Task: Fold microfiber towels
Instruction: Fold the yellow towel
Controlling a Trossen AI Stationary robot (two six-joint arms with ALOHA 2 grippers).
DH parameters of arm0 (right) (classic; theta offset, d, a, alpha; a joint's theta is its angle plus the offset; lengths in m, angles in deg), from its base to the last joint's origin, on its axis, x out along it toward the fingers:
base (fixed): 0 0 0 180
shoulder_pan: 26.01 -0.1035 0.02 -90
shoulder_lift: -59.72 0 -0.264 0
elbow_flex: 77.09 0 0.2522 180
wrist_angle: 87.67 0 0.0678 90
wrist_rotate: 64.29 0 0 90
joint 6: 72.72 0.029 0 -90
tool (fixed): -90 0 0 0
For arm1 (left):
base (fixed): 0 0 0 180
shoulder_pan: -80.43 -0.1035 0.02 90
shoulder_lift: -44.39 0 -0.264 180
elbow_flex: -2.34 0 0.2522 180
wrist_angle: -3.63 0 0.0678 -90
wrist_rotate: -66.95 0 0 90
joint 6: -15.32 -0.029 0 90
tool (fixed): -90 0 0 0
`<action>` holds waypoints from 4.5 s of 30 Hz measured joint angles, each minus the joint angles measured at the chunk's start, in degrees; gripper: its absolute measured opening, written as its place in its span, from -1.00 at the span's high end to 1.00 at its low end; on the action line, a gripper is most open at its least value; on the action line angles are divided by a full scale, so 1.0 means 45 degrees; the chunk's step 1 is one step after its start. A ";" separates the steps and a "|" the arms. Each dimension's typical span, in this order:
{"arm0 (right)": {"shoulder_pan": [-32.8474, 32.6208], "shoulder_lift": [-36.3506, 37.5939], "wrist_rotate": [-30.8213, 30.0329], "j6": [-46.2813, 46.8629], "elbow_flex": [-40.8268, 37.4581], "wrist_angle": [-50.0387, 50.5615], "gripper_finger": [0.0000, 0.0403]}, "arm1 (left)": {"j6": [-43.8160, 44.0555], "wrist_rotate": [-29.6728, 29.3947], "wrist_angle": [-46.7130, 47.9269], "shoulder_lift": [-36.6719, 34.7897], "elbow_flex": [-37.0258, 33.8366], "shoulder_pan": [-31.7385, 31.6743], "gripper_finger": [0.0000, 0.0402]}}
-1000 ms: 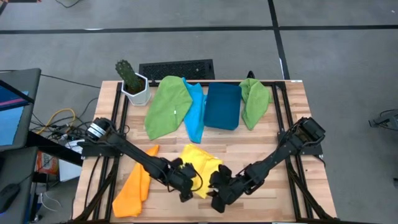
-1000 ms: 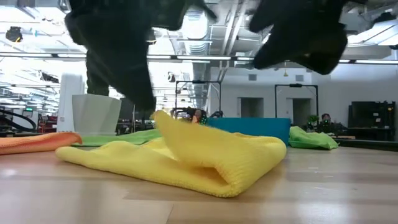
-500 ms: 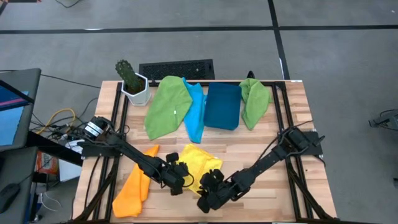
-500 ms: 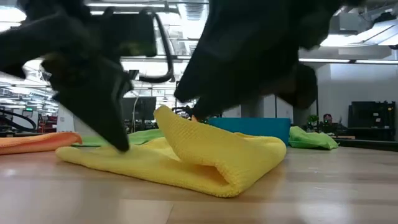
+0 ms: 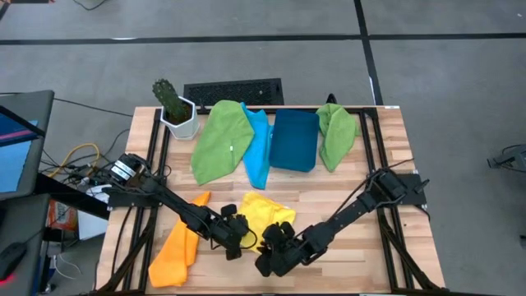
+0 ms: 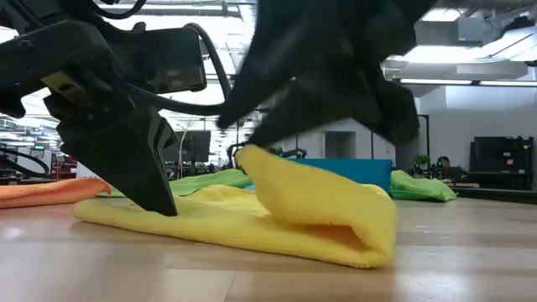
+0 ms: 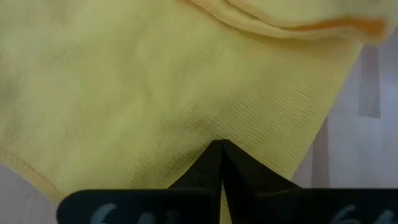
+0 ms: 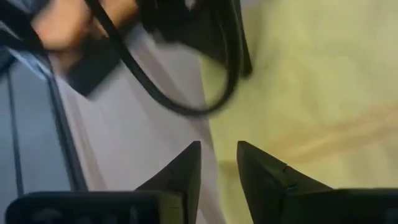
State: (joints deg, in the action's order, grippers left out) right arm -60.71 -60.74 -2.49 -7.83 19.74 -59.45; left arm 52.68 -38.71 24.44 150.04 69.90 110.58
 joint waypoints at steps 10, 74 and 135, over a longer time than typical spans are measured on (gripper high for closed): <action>-0.1075 0.0503 -0.2062 0.1285 -0.0274 0.1106 0.68 | 0.0628 -0.0228 -0.0721 -0.0015 -0.0491 -0.0025 1.00; -0.2098 -0.0496 -0.3549 0.2804 -0.0402 0.3461 0.91 | -0.1511 -0.1187 -0.4906 0.0321 0.0593 0.0777 1.00; -0.0220 -0.0370 -0.3919 -0.0441 -0.2204 -0.0862 0.88 | 0.0092 -0.1671 -0.1457 0.1559 0.1413 0.1568 1.00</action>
State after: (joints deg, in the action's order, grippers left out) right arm -61.70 -62.40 -20.13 -9.81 9.82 -63.33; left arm 53.10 -46.23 17.88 157.05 76.26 117.64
